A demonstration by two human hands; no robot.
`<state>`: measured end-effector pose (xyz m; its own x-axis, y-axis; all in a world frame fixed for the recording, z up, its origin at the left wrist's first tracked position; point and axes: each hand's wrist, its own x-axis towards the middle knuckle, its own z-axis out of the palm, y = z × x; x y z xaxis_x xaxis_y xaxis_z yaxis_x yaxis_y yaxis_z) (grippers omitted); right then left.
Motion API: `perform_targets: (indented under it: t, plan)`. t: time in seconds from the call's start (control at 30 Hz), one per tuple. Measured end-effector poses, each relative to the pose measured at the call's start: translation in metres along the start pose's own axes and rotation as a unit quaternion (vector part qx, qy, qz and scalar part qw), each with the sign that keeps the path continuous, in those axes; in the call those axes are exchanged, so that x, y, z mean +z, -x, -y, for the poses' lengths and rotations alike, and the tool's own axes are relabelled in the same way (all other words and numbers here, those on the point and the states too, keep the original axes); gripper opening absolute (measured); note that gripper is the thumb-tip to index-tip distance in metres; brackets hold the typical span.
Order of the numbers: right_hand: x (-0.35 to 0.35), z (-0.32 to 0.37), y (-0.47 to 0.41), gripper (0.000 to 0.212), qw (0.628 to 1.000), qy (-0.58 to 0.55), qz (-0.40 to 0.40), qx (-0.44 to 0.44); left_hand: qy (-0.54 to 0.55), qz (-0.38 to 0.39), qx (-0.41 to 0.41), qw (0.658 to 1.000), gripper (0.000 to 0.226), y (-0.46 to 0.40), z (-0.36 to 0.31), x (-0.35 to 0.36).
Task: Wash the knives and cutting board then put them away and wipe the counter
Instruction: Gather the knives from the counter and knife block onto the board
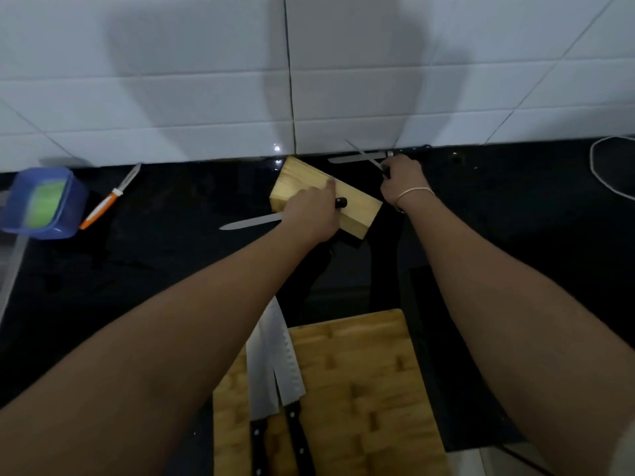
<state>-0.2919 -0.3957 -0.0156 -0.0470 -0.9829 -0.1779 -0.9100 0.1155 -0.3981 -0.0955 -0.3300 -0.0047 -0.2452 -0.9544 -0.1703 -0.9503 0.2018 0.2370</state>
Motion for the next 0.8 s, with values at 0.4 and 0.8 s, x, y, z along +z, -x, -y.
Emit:
perform_targets:
  t: [0.4, 0.8]
  plan:
    - [0.0, -0.032, -0.048, 0.057, 0.99, 0.141, 0.007, -0.024, -0.012, 0.044, -0.011, 0.999, 0.069, -0.006, 0.002, -0.001]
    - [-0.002, -0.033, 0.047, 0.029, 0.995, 0.006, -0.071, 0.074, -0.089, 0.026, -0.021, 0.995, 0.057, 0.003, -0.041, -0.019]
